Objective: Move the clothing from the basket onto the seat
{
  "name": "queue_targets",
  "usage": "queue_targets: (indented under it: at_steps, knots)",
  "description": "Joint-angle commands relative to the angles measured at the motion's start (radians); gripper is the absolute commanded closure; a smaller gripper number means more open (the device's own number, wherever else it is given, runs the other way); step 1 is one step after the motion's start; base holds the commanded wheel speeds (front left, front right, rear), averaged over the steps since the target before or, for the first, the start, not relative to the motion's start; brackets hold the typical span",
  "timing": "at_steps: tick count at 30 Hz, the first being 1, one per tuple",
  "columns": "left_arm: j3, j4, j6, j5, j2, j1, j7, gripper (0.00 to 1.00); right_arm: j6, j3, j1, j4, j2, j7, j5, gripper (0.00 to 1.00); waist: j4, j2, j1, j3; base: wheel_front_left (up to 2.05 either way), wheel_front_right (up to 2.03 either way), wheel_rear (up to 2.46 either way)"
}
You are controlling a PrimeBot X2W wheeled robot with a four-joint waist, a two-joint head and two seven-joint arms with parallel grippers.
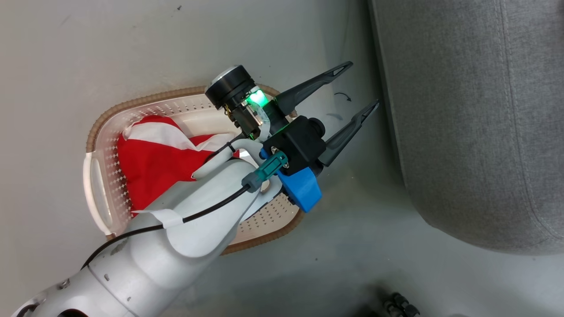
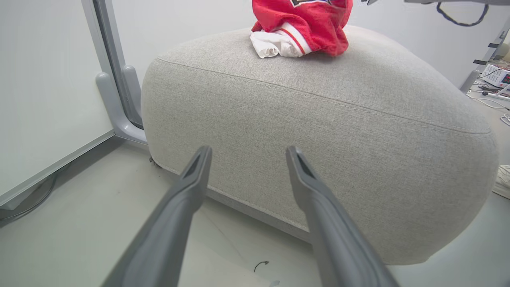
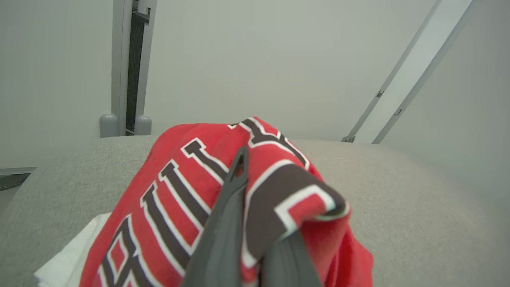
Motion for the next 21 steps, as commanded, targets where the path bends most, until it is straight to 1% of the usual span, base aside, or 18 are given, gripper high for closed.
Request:
queue_targets:
  at_steps: [1,9,10,11,12,16,21]
  knots:
    - [-0.001,-0.001,0.004,0.002,0.0,-0.016,-0.007,0.0,0.0,0.0,0.021,0.016,0.011,-0.001,-0.004,1.0,0.004,0.0,-0.0001,-0.001,0.0,0.0,0.0]
    - [-0.004,0.012,0.005,0.003,-0.013,-0.028,-0.017,0.0,0.0,-0.004,0.056,0.127,0.022,-0.001,0.015,1.0,0.033,0.0,-0.0001,-0.012,0.0,0.0,0.0]
    - [-0.004,0.014,0.005,0.001,-0.016,-0.026,-0.018,0.0,0.0,-0.006,0.06,0.132,0.02,-0.001,0.016,0.8,0.036,0.0,-0.0001,-0.017,0.0,0.0,0.0]
    - [-0.005,0.017,0.006,0.0,-0.019,-0.023,-0.02,0.0,0.0,-0.006,0.065,0.137,0.02,-0.001,0.016,0.18,0.039,0.0,-0.0001,-0.024,0.0,0.0,0.0]
    - [-0.004,0.019,0.006,-0.001,-0.021,-0.02,-0.02,0.0,0.0,-0.006,0.071,0.142,0.018,-0.001,0.014,0.0,0.042,0.0,-0.0001,-0.032,0.0,0.0,0.0]
    - [0.003,0.029,0.012,-0.008,-0.029,0.003,-0.024,0.0,0.0,-0.006,0.103,0.123,0.017,-0.001,0.016,0.0,0.046,0.0,-0.0001,-0.077,0.0,0.0,0.0]
    - [0.026,0.027,0.019,-0.02,-0.039,0.047,-0.025,0.0,0.0,-0.005,0.206,0.078,0.038,-0.001,0.024,0.0,0.042,0.0,-0.0001,-0.162,0.0,0.0,0.0]
